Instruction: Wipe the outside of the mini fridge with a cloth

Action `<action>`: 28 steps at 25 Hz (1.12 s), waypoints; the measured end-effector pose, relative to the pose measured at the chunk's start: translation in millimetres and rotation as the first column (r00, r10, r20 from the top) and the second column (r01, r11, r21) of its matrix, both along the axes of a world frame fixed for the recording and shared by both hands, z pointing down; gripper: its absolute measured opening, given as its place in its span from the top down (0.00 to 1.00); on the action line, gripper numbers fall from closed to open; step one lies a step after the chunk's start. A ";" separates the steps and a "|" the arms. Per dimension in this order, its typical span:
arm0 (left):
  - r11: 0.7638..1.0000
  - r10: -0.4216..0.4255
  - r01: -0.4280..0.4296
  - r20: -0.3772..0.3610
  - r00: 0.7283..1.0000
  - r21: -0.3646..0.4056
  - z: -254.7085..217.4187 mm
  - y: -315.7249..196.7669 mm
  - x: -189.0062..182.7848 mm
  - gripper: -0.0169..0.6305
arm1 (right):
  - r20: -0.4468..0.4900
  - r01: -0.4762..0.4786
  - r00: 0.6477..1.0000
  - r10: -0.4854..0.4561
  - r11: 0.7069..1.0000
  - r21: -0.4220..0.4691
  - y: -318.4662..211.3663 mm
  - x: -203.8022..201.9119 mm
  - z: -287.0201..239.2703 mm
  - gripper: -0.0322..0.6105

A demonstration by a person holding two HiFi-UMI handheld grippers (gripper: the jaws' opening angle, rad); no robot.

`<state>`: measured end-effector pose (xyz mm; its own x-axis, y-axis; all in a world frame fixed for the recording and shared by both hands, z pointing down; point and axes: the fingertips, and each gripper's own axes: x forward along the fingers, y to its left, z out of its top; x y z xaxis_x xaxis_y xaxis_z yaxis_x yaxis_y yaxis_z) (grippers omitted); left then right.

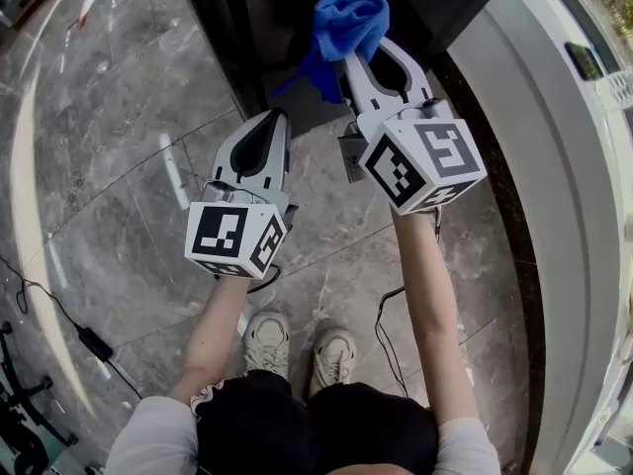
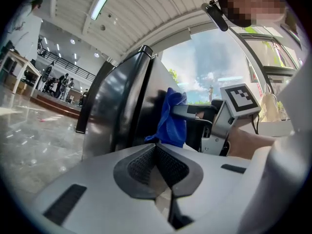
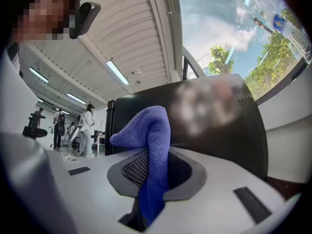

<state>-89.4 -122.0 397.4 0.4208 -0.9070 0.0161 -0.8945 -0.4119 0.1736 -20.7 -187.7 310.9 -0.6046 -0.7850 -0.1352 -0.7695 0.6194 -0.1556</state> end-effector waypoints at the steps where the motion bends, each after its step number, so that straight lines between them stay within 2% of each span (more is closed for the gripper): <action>1: 1.000 0.013 -0.013 0.002 1.000 0.006 -1.3 -2.9 7.1 0.97 | -0.004 -0.016 1.000 0.016 1.000 0.003 -4.3 8.6 0.3 0.83; 11: 0.994 0.110 -0.109 -0.017 0.994 0.026 -2.2 -36.5 63.8 0.97 | -0.019 -0.189 0.982 0.190 0.982 0.019 -44.7 92.4 8.2 0.83; 20: 0.984 0.179 -0.178 -0.030 0.983 0.017 12.5 -65.5 108.7 0.97 | -0.013 -0.317 0.948 0.317 0.948 0.020 -83.4 162.0 16.1 0.83; 28: 0.981 0.191 -0.193 -0.062 0.980 -0.020 36.4 -83.7 127.5 0.97 | 0.006 -0.318 0.948 0.318 0.947 0.048 -95.3 186.0 18.6 0.83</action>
